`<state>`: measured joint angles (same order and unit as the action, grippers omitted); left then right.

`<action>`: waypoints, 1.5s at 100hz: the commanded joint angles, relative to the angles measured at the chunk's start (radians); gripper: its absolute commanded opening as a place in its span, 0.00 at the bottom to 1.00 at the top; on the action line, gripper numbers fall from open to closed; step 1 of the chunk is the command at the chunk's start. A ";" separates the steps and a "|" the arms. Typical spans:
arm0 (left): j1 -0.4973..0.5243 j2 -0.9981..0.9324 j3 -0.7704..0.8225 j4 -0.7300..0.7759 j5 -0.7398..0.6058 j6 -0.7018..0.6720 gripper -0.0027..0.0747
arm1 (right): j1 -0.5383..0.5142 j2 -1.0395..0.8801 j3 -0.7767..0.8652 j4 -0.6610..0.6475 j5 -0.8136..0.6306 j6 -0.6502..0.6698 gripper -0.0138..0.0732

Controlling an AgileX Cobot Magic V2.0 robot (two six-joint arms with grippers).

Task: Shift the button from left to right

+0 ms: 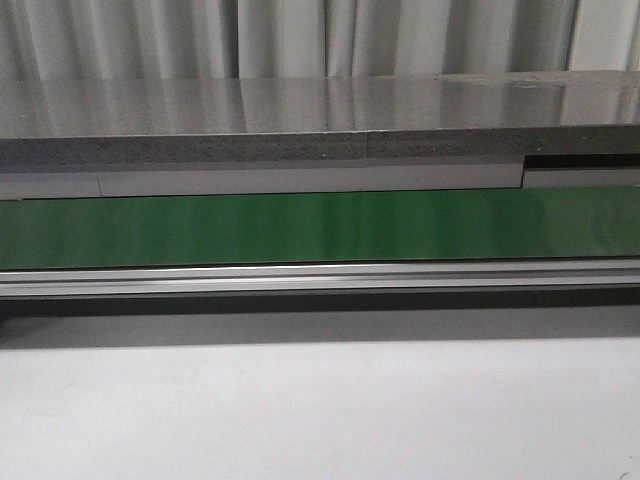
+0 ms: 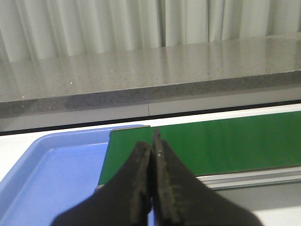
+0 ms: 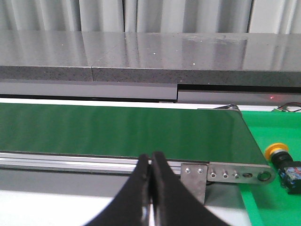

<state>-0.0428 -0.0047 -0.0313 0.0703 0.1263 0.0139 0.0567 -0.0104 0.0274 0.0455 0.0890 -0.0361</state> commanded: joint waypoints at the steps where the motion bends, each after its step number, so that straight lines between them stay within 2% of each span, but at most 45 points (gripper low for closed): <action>1: -0.009 -0.029 -0.009 0.000 -0.134 -0.014 0.01 | -0.002 -0.021 -0.015 -0.012 -0.083 0.000 0.08; 13: -0.009 -0.029 0.025 0.000 -0.198 -0.014 0.01 | -0.002 -0.021 -0.015 -0.012 -0.083 0.000 0.08; 34: -0.009 -0.029 0.066 -0.004 -0.217 -0.014 0.01 | -0.002 -0.021 -0.015 -0.012 -0.083 0.000 0.08; 150: -0.009 -0.029 0.066 -0.004 -0.214 -0.014 0.01 | -0.002 -0.021 -0.015 -0.012 -0.083 0.000 0.08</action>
<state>-0.0428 -0.0047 0.0005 0.0724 0.0000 0.0098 0.0567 -0.0104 0.0274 0.0437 0.0890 -0.0361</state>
